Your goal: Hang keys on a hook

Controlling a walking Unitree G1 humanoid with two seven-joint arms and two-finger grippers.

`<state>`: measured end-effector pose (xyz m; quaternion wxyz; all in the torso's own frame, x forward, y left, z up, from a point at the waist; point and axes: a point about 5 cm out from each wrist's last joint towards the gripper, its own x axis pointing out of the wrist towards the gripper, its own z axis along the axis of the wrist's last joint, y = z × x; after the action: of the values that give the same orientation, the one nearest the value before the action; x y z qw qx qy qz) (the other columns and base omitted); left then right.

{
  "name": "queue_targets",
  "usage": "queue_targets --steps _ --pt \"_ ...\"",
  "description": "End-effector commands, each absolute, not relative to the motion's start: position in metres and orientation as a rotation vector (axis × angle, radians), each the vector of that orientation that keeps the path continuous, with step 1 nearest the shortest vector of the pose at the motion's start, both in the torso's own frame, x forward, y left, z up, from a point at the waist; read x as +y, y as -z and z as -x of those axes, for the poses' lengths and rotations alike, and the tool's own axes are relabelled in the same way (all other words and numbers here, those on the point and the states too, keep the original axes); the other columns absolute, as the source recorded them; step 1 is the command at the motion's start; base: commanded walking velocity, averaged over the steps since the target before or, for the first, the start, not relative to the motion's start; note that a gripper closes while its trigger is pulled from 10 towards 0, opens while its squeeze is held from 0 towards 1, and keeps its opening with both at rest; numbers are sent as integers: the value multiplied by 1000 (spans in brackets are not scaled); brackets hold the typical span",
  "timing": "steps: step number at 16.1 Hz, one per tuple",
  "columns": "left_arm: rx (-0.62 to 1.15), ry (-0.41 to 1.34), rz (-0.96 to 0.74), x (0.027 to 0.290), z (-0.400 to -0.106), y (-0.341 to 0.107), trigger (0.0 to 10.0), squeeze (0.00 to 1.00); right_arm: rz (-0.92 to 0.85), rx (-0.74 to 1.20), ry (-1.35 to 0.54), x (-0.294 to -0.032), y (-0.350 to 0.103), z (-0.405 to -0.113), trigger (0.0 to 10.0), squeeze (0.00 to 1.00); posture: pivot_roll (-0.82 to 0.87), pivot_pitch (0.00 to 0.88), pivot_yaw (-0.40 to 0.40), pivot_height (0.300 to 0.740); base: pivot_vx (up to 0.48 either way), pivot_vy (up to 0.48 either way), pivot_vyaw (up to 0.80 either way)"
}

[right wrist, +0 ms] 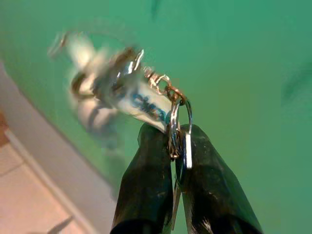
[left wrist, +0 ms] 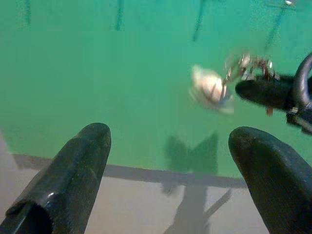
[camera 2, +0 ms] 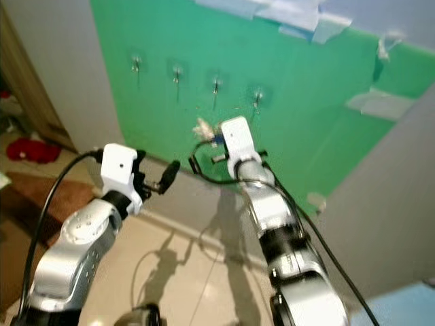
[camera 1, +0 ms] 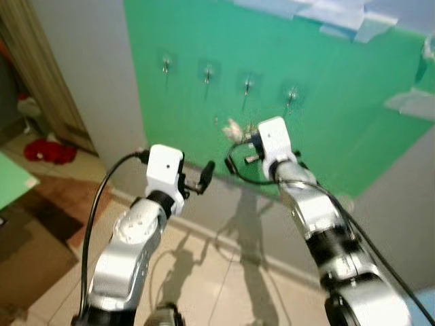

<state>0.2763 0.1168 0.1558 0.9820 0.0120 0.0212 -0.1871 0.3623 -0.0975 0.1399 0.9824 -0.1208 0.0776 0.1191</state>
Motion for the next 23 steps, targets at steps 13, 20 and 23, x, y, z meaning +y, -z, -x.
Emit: queue_targets --steps 13,20,23 --pt "98 399 8 106 -255 -151 10000 0 179 68 -256 -93 -196 -359 0 0 -68 233 -91 740 0 0 0" --pt "105 392 35 98 -250 -149 10000 0 150 62 -311 -83 -209 -352 0 0 -72 241 -120 740 0 0 0" --pt "107 391 38 97 -249 -148 10000 0 112 58 -329 -79 -216 -351 0 0 -72 244 -123 740 0 0 0"
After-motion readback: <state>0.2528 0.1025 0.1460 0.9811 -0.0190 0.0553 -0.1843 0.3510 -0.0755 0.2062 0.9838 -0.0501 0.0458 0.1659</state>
